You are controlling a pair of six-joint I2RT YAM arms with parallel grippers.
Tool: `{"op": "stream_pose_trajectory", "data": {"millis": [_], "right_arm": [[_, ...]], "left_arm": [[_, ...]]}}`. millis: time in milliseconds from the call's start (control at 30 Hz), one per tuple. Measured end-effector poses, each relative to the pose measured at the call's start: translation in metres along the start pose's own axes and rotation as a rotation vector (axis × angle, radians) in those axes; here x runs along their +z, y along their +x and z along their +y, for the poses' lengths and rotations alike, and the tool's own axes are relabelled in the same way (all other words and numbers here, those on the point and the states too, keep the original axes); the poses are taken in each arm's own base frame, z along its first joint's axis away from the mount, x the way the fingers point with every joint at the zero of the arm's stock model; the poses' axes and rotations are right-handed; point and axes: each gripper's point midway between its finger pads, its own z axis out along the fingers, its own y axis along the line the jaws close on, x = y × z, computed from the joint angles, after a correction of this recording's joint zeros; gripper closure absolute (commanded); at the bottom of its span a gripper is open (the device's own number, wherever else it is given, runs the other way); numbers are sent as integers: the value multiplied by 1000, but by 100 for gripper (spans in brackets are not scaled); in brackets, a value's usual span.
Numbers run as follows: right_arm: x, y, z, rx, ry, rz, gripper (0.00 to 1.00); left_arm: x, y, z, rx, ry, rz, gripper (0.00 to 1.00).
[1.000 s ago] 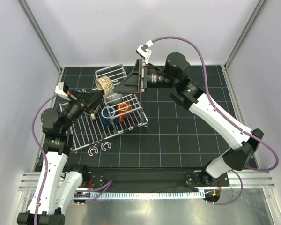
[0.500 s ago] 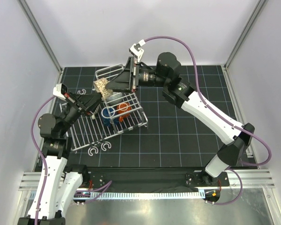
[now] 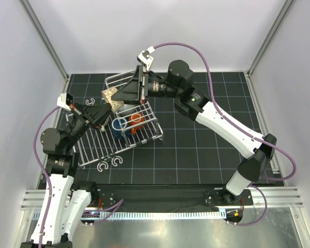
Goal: Load the cups into the dish rack
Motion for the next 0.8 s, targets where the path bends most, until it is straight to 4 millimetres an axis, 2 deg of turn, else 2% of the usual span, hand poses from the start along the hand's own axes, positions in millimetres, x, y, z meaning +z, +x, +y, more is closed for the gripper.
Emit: {"op": "stream_pose_trajectory", "data": {"millis": [100, 133, 200, 233, 267, 300, 367, 467, 500, 567, 600, 733, 800], "right_arm": [[2, 0, 2, 7, -11, 0, 40], [2, 0, 2, 9, -14, -1, 48], [3, 0, 3, 14, -18, -1, 55], [4, 0, 3, 15, -20, -1, 65], [4, 1, 3, 18, -22, 1, 70], [5, 0, 3, 19, -24, 1, 84], [6, 1, 3, 21, -29, 4, 96], [7, 2, 3, 22, -31, 6, 96], [7, 2, 4, 22, -31, 4, 96], [9, 1, 5, 14, -33, -7, 96], [9, 0, 5, 7, -34, -14, 96], [10, -5, 1, -20, -16, -44, 96], [10, -7, -2, -30, -4, -55, 96]], "left_arm": [[-1, 1, -2, 2, 7, 0, 100], [-1, 1, -3, 3, 9, -1, 100], [-2, 1, -4, 3, 12, -4, 99], [-3, 1, -4, 4, 13, -7, 100], [-3, 1, -3, 3, 13, -10, 100], [-4, 1, -4, 5, 15, -14, 100], [-6, 1, -5, 6, 17, -22, 100], [-10, 3, -6, 11, 16, -36, 83], [-12, 4, -5, 11, 12, -38, 72], [-19, 8, -3, 20, 5, -41, 62], [-22, 10, -2, 22, 1, -45, 54], [-37, 19, 1, 34, -1, -57, 48], [-42, 20, 8, 27, -24, -71, 49]]}}
